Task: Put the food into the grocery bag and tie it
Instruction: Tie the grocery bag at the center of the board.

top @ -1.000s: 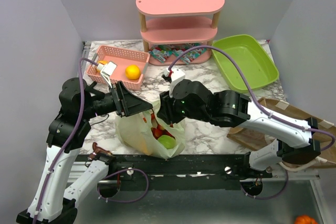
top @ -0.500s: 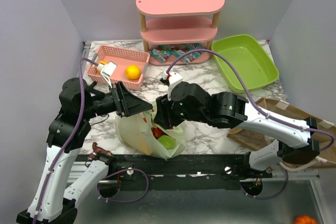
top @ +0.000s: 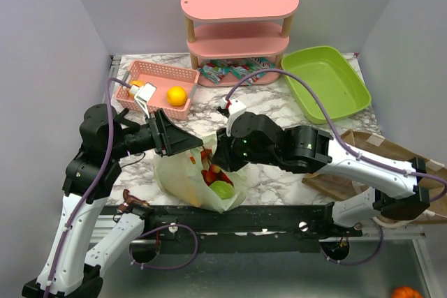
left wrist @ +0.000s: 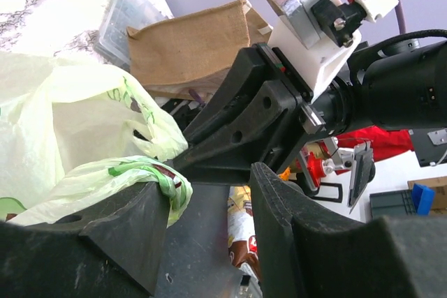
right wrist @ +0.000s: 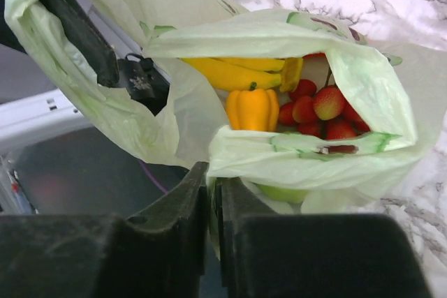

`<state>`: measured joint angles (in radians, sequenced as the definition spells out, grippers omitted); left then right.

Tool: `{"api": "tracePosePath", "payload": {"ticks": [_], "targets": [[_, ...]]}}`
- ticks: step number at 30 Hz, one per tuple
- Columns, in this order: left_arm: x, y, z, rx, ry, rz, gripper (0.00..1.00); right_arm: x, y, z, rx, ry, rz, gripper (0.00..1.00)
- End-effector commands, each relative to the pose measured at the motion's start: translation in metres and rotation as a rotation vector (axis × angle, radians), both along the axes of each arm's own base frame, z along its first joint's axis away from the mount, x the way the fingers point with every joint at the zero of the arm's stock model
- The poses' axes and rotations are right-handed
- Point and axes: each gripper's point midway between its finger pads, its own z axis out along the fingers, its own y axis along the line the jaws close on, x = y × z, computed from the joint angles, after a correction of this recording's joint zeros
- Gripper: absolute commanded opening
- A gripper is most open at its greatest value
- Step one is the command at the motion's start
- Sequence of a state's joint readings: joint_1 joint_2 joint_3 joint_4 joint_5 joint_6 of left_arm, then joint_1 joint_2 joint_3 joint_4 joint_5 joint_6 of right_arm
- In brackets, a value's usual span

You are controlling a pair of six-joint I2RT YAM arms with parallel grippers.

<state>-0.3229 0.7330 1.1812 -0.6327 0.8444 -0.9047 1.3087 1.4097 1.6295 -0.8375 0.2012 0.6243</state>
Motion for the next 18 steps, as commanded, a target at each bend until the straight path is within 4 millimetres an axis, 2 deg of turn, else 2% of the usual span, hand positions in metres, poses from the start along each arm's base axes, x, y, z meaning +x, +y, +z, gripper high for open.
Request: {"api": "tracePosePath", "payload": {"ticks": [1, 6, 9, 15, 18], "targets": [[-0.007, 0.000, 0.001, -0.002, -0.021, -0.027, 0.48, 0.009, -0.004, 0.013, 0.046, -0.043, -0.046, 0.08], [-0.019, -0.001, 0.011, 0.004, -0.061, -0.092, 0.48, 0.018, 0.005, 0.026, 0.060, -0.136, -0.017, 0.05], [-0.025, -0.002, 0.008, 0.020, -0.044, -0.138, 0.48, 0.018, 0.017, 0.035, 0.075, -0.184, 0.042, 0.05], [-0.033, -0.002, 0.007, 0.010, -0.043, -0.169, 0.48, 0.014, 0.044, 0.044, 0.115, -0.230, 0.151, 0.04], [-0.033, -0.002, 0.004, 0.007, -0.035, -0.172, 0.48, 0.002, 0.059, 0.042, 0.142, -0.214, 0.245, 0.04]]}}
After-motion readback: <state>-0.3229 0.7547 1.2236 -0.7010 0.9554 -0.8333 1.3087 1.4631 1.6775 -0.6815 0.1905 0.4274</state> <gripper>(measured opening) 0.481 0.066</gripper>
